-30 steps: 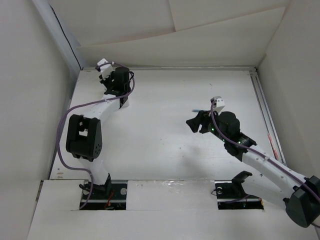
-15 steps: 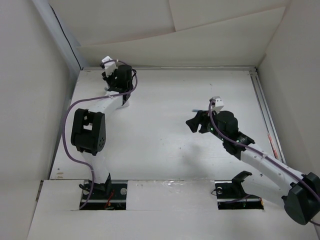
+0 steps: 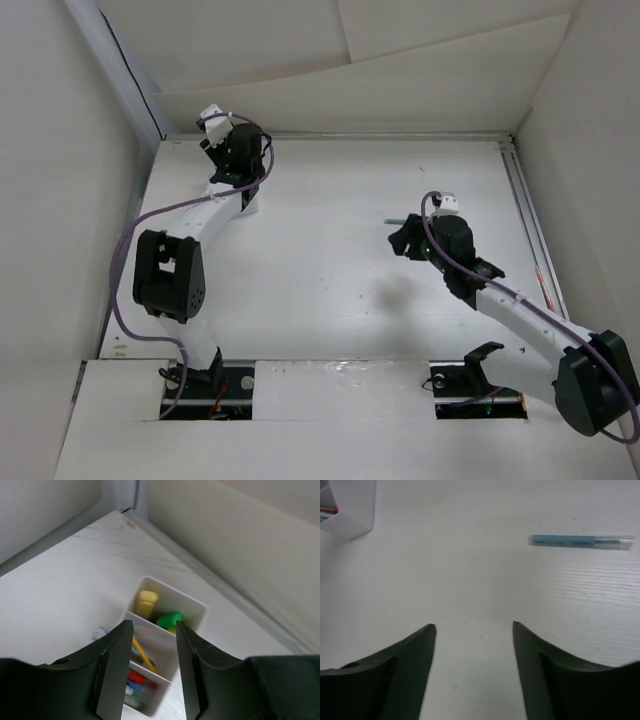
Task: Sort the stationery into containers
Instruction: Place the pen in the storage box, then pick up the pen from the center of the board, then place the pen in the storage box.
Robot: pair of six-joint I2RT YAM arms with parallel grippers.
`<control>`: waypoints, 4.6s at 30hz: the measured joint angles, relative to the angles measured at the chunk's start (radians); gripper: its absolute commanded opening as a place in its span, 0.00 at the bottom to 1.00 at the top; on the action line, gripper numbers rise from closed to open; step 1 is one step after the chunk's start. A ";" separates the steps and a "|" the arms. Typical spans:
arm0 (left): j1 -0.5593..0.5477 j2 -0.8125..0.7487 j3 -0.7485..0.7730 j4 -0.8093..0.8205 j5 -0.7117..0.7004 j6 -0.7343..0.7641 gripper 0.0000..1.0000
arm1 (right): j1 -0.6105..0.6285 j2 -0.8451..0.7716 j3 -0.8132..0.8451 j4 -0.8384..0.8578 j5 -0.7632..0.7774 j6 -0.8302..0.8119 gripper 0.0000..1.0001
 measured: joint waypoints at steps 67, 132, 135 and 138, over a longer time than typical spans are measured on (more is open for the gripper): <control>-0.386 -0.794 -0.765 0.260 0.884 -0.287 0.35 | -0.056 0.954 0.832 -0.638 0.441 0.452 0.00; -0.413 -0.261 -0.497 0.156 1.062 -0.348 0.00 | 0.277 0.255 0.221 -0.092 -0.090 -0.168 0.00; -0.415 -0.261 -0.493 0.151 1.050 -0.348 0.00 | 0.277 0.264 0.226 -0.085 -0.085 -0.164 0.10; -0.409 -0.262 -0.493 0.151 1.049 -0.352 0.00 | 0.277 0.267 0.229 -0.080 -0.079 -0.160 0.40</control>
